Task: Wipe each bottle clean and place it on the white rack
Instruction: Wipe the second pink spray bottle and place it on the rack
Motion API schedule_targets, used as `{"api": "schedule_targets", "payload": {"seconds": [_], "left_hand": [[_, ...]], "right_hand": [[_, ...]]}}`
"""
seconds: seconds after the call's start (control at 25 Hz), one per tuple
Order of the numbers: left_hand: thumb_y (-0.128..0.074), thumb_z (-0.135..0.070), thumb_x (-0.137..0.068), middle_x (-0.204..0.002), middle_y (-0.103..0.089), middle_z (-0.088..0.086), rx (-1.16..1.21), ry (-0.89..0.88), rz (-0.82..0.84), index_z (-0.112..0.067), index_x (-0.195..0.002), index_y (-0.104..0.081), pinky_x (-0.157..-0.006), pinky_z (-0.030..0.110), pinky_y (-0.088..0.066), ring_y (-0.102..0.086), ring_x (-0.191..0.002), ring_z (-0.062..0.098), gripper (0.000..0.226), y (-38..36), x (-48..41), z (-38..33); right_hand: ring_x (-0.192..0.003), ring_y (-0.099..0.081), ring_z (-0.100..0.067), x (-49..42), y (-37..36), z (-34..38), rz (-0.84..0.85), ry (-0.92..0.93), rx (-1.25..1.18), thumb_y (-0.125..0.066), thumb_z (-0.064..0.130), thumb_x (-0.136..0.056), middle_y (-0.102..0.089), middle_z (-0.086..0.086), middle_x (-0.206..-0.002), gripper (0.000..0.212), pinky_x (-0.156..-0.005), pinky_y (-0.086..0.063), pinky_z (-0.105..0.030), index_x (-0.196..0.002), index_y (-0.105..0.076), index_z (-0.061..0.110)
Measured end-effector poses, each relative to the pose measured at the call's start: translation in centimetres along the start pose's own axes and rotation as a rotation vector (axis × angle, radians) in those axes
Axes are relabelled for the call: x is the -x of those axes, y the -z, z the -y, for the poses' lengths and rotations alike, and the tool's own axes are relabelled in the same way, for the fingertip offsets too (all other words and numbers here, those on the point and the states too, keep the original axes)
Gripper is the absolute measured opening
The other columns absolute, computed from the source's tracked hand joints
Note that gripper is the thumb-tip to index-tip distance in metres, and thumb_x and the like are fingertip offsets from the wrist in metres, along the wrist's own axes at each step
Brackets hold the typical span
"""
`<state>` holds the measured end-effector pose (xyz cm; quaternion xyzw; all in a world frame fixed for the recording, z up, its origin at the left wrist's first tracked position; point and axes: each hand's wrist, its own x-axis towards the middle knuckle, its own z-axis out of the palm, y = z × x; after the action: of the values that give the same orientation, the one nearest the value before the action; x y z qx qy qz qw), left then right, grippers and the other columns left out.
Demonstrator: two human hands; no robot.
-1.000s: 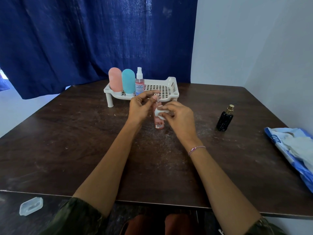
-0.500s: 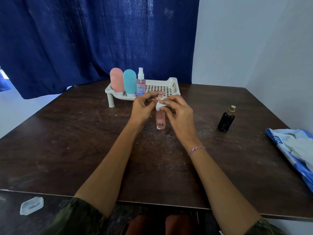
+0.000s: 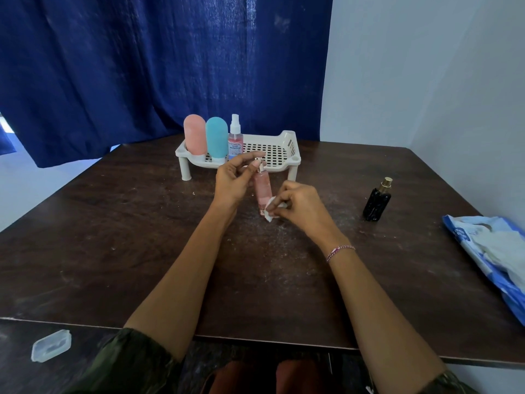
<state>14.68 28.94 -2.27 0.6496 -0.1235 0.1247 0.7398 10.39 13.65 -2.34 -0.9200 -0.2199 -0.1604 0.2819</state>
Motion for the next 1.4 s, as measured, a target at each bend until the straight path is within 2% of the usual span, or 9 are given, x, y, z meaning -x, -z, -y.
{"api": "schedule_targets", "payload": {"seconds": [0.12,0.24,0.36,0.52,0.8,0.88,1.04,1.16,1.4], "left_hand": [[-0.056,-0.008,-0.092,-0.115,-0.065,0.001,0.021,-0.008,0.038,-0.017,-0.108,-0.065,-0.079,0.025,-0.056,-0.062,-0.099,0.008,0.02,0.0,0.1,-0.1],[-0.057,-0.007,-0.091,-0.115,-0.065,0.005,-0.004,-0.037,0.073,-0.012,-0.11,-0.065,-0.08,0.027,-0.056,-0.063,-0.101,0.014,0.021,-0.1,0.1,0.0],[-0.058,-0.008,-0.091,-0.118,-0.065,0.01,-0.039,-0.064,0.093,-0.007,-0.114,-0.064,-0.085,0.032,-0.056,-0.062,-0.108,0.021,0.023,-0.2,0.0,0.1],[-0.056,-0.007,-0.092,-0.118,-0.064,0.008,-0.02,-0.055,0.07,-0.011,-0.11,-0.065,-0.081,0.026,-0.056,-0.062,-0.107,0.018,0.021,-0.1,0.0,-0.1],[-0.052,-0.007,-0.094,-0.118,-0.063,0.003,-0.014,-0.009,0.014,-0.015,-0.108,-0.064,-0.085,0.03,-0.056,-0.059,-0.111,0.017,0.02,-0.1,0.1,0.1],[-0.053,-0.007,-0.093,-0.114,-0.064,0.001,-0.012,-0.009,-0.022,-0.014,-0.107,-0.065,-0.084,0.03,-0.056,-0.06,-0.109,0.016,0.02,-0.1,0.1,-0.1],[-0.054,-0.004,-0.092,-0.11,-0.065,0.003,-0.025,-0.061,-0.012,-0.009,-0.105,-0.065,-0.075,0.024,-0.056,-0.065,-0.097,0.007,0.018,-0.4,0.6,-0.5],[-0.056,-0.003,-0.091,-0.11,-0.066,0.006,-0.056,-0.1,0.012,-0.007,-0.108,-0.065,-0.077,0.03,-0.058,-0.066,-0.099,0.015,0.019,-0.6,0.6,-0.4],[-0.061,-0.008,-0.088,-0.112,-0.067,0.005,-0.091,-0.068,-0.067,-0.008,-0.109,-0.066,-0.077,0.023,-0.057,-0.065,-0.101,0.012,0.022,-0.4,0.6,-0.7]], "right_hand": [[-0.085,-0.057,-0.011,-0.1,-0.1,0.1,-0.119,0.044,-0.037,-0.074,0.0,-0.071,-0.062,-0.005,-0.093,0.024,-0.083,-0.048,-0.019,-0.094,-0.073,0.007],[-0.101,-0.058,-0.014,-0.3,-0.5,0.6,-0.361,0.049,-0.15,-0.072,0.0,-0.075,-0.063,-0.006,-0.103,0.028,-0.087,-0.053,-0.027,-0.102,-0.07,0.006],[-0.108,-0.056,-0.017,-0.5,-0.7,0.9,-0.464,0.032,-0.179,-0.072,0.002,-0.076,-0.062,-0.006,-0.107,0.025,-0.086,-0.055,-0.033,-0.1,-0.069,0.004],[-0.096,-0.06,-0.012,-0.5,-0.6,0.8,-0.357,0.046,-0.109,-0.075,0.003,-0.072,-0.064,-0.003,-0.098,0.021,-0.087,-0.053,-0.031,-0.093,-0.072,0.007],[-0.083,-0.059,-0.015,-0.2,-0.3,0.0,0.036,-0.01,0.02,-0.076,0.004,-0.07,-0.061,-0.005,-0.096,0.024,-0.082,-0.052,-0.031,-0.093,-0.074,0.009],[-0.088,-0.058,-0.014,-0.2,-0.1,0.1,0.008,0.019,0.021,-0.074,0.0,-0.071,-0.061,-0.006,-0.099,0.024,-0.085,-0.052,-0.028,-0.094,-0.073,0.008],[-0.101,-0.058,-0.015,-0.4,0.1,0.8,-0.285,0.134,-0.071,-0.07,-0.005,-0.074,-0.062,-0.006,-0.101,0.024,-0.091,-0.051,-0.029,-0.096,-0.071,0.006],[-0.104,-0.058,-0.018,-0.5,0.0,1.2,-0.386,0.16,-0.052,-0.068,-0.002,-0.078,-0.064,-0.007,-0.105,0.025,-0.091,-0.051,-0.034,-0.101,-0.07,0.006],[-0.103,-0.057,-0.019,-0.3,-0.6,0.8,-0.252,0.178,0.048,-0.07,-0.003,-0.075,-0.059,-0.008,-0.104,0.024,-0.091,-0.05,-0.027,-0.097,-0.071,0.005]]}}
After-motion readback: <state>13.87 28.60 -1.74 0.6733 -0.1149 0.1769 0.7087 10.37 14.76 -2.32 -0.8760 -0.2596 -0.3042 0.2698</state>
